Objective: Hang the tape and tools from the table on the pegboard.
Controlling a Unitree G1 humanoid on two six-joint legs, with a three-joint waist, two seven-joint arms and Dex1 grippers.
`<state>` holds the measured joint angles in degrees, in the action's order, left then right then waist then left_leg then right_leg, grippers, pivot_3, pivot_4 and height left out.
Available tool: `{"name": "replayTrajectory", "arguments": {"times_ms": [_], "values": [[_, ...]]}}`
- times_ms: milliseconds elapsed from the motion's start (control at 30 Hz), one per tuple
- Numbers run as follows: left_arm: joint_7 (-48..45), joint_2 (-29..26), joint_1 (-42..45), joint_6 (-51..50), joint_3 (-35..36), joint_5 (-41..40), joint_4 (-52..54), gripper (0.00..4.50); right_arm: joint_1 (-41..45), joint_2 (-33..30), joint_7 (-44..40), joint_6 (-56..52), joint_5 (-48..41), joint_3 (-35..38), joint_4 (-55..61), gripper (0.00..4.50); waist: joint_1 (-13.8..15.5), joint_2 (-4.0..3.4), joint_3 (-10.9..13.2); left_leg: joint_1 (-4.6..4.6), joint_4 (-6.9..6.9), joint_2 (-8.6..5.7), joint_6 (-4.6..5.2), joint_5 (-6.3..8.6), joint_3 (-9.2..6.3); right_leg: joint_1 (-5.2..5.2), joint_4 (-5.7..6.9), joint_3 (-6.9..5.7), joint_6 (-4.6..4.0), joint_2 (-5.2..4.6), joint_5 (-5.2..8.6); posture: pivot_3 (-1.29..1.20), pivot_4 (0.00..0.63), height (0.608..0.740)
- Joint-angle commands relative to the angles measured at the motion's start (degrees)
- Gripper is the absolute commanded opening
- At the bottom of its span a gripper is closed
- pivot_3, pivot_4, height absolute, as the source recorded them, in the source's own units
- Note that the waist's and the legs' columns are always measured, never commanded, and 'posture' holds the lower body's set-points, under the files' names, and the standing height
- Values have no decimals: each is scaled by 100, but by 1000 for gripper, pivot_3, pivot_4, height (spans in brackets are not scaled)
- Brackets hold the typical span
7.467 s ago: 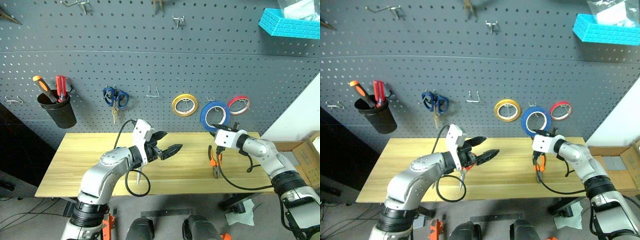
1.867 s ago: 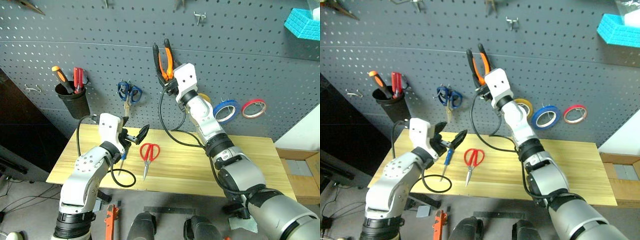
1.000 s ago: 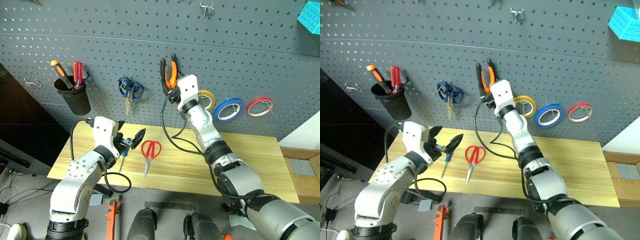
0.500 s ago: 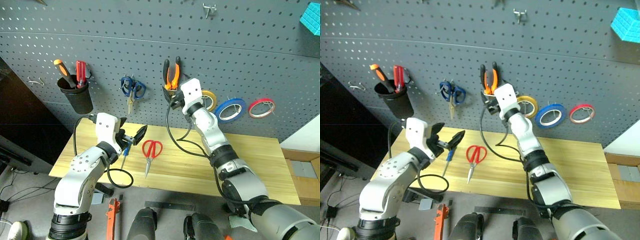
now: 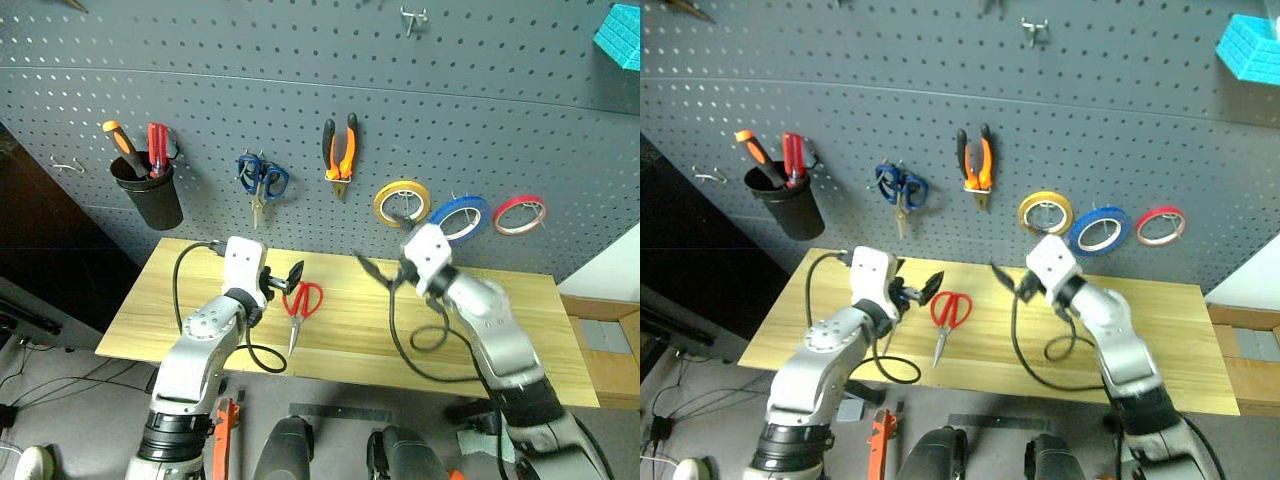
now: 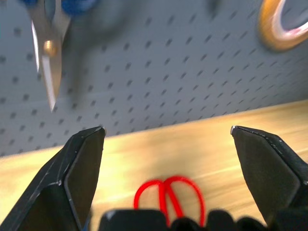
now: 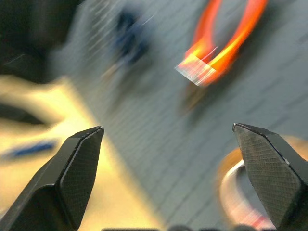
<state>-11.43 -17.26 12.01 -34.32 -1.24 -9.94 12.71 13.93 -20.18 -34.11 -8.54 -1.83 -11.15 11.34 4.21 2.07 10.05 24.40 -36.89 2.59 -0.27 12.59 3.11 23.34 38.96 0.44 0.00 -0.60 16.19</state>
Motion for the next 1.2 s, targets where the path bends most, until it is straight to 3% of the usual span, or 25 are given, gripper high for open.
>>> {"name": "replayTrajectory", "arguments": {"times_ms": [33,400,800,1200], "values": [[397,165,35,-263,-218,429,-495,4500,-427,-438,-720,-424,-629,45,748,4454,-8,0,0,-1,-2,-1,0,0,2,-1,0,1,1,0,0,132,158,740],[296,173,234,-683,-655,912,-1437,4500,-841,-900,-1127,-741,-991,49,941,4454,-141,2,1,-16,-6,6,2,0,3,-11,0,8,20,13,11,90,170,740],[291,337,70,-1441,-740,1094,-1343,4500,-694,-858,-1564,-541,-1095,-163,750,4454,-194,4,2,-16,-7,4,2,0,4,-11,1,12,20,12,11,85,185,740],[165,359,109,-1392,-862,1207,-1567,4500,-820,-889,-1723,55,-939,-198,166,4454,-206,6,4,-16,-6,4,2,0,3,-11,1,12,20,11,11,79,191,740]]}}
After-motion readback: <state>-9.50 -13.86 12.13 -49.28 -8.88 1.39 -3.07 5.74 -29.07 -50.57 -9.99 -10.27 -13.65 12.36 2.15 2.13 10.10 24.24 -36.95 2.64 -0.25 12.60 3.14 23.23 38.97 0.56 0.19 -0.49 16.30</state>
